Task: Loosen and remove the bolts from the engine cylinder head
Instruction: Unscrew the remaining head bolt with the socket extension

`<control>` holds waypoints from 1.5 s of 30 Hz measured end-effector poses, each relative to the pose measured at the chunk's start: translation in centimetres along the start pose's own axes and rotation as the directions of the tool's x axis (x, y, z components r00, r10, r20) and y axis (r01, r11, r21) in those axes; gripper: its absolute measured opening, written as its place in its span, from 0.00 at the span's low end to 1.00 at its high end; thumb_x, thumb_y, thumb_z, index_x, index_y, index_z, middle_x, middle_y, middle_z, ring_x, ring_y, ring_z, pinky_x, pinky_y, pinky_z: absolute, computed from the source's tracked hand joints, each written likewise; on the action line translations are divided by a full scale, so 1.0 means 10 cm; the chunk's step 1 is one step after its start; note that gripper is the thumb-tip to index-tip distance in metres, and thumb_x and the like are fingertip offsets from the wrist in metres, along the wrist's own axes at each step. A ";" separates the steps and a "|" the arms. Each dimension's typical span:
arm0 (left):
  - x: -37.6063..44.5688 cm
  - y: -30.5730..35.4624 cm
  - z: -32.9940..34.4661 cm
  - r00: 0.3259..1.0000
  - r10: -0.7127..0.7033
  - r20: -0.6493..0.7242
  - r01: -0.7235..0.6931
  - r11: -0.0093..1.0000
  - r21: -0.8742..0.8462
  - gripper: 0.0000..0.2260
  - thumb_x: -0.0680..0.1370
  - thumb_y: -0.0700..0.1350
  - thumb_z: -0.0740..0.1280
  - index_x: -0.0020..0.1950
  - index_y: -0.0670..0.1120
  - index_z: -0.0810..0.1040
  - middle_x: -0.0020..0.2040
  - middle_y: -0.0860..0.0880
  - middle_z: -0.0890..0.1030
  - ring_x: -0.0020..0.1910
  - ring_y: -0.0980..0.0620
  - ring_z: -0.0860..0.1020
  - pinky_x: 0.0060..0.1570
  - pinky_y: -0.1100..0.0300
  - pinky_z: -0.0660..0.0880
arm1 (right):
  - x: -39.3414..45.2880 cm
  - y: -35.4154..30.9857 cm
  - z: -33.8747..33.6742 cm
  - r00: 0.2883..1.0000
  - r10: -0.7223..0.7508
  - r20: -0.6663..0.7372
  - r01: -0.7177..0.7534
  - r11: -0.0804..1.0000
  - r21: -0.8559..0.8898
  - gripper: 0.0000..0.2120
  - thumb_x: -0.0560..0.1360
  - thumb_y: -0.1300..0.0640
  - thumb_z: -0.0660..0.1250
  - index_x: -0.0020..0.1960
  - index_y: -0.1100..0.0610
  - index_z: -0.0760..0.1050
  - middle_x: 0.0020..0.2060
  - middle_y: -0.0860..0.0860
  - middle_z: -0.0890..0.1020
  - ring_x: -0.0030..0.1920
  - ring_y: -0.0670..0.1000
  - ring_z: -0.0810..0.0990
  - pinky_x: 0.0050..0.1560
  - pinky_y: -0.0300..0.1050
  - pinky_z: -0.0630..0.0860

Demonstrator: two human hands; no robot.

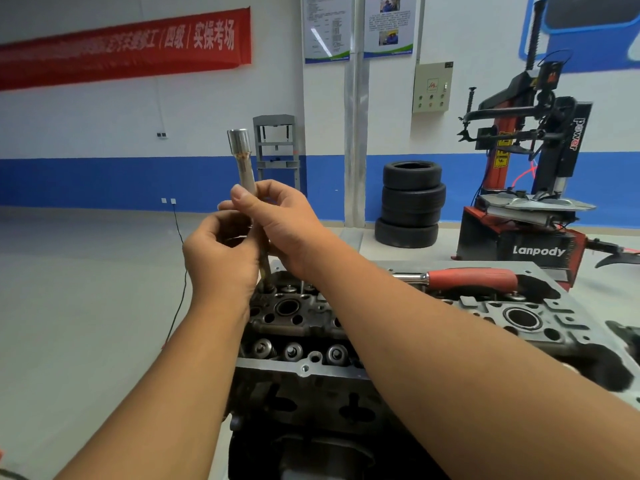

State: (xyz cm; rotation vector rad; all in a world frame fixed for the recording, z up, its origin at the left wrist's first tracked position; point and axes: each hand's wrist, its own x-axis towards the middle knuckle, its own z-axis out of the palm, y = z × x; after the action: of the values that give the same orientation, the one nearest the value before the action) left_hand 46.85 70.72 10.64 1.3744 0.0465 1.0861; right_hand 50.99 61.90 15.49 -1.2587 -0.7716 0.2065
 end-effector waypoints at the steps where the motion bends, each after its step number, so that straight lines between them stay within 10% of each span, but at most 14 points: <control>1: 0.00 0.01 0.01 1.000 -0.003 0.017 0.003 1.000 -0.012 0.05 0.78 0.45 0.76 0.46 0.56 0.86 0.46 0.51 0.88 0.48 0.48 0.87 0.51 0.44 0.85 | 0.00 0.00 0.00 1.000 -0.007 -0.002 0.007 1.000 -0.020 0.10 0.81 0.53 0.72 0.55 0.59 0.77 0.55 0.59 0.87 0.51 0.54 0.86 0.56 0.58 0.84; 6: -0.01 0.06 0.04 0.989 -0.113 0.093 0.122 0.987 -0.102 0.10 0.84 0.45 0.67 0.49 0.54 0.88 0.44 0.50 0.87 0.47 0.50 0.87 0.51 0.46 0.85 | -0.04 -0.05 -0.01 1.000 0.008 0.000 -0.008 0.999 -0.038 0.12 0.84 0.50 0.66 0.54 0.59 0.81 0.58 0.59 0.86 0.48 0.50 0.85 0.38 0.43 0.81; 13: -0.04 0.06 0.02 1.000 -0.021 0.018 0.022 1.000 -0.016 0.05 0.78 0.46 0.77 0.46 0.56 0.85 0.46 0.50 0.88 0.49 0.46 0.87 0.53 0.42 0.84 | 0.00 -0.02 0.00 1.000 0.005 -0.007 -0.005 1.000 -0.022 0.10 0.82 0.50 0.69 0.54 0.57 0.76 0.55 0.59 0.87 0.50 0.55 0.86 0.52 0.59 0.84; 20: -0.02 0.07 0.05 0.993 -0.098 0.065 0.104 0.990 -0.091 0.09 0.85 0.46 0.67 0.53 0.51 0.88 0.44 0.50 0.87 0.45 0.50 0.86 0.41 0.54 0.84 | -0.01 -0.08 -0.03 0.999 0.046 -0.026 -0.047 0.998 -0.041 0.12 0.82 0.47 0.68 0.48 0.55 0.78 0.53 0.57 0.87 0.40 0.48 0.84 0.33 0.43 0.80; 29: -0.03 0.06 0.02 0.999 -0.025 -0.046 0.025 1.000 -0.007 0.07 0.74 0.48 0.80 0.44 0.54 0.83 0.41 0.54 0.87 0.44 0.49 0.87 0.49 0.43 0.85 | 0.03 -0.01 -0.01 0.995 0.035 -0.089 -0.039 0.999 -0.034 0.07 0.82 0.55 0.68 0.47 0.55 0.80 0.56 0.62 0.85 0.52 0.58 0.83 0.54 0.64 0.82; 35: -0.01 0.02 -0.01 0.999 -0.022 -0.047 0.024 0.998 0.057 0.09 0.74 0.46 0.80 0.43 0.54 0.80 0.42 0.50 0.86 0.44 0.47 0.87 0.47 0.43 0.86 | 0.03 0.01 -0.01 0.994 -0.003 -0.106 -0.002 0.999 -0.047 0.09 0.75 0.55 0.78 0.49 0.54 0.79 0.55 0.61 0.86 0.45 0.55 0.84 0.43 0.55 0.82; 45: -0.01 0.04 0.05 0.988 -0.130 0.082 0.133 0.991 -0.032 0.11 0.87 0.49 0.63 0.51 0.52 0.85 0.46 0.48 0.88 0.48 0.43 0.88 0.46 0.46 0.84 | 0.01 -0.03 -0.03 0.998 -0.030 -0.061 0.023 0.993 -0.119 0.07 0.83 0.55 0.67 0.55 0.59 0.79 0.44 0.52 0.86 0.38 0.48 0.83 0.28 0.40 0.76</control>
State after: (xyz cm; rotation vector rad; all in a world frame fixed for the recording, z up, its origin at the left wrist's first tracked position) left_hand 46.83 70.20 11.02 1.3609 0.0578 0.9167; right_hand 51.15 61.59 15.78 -1.3602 -0.7553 0.1005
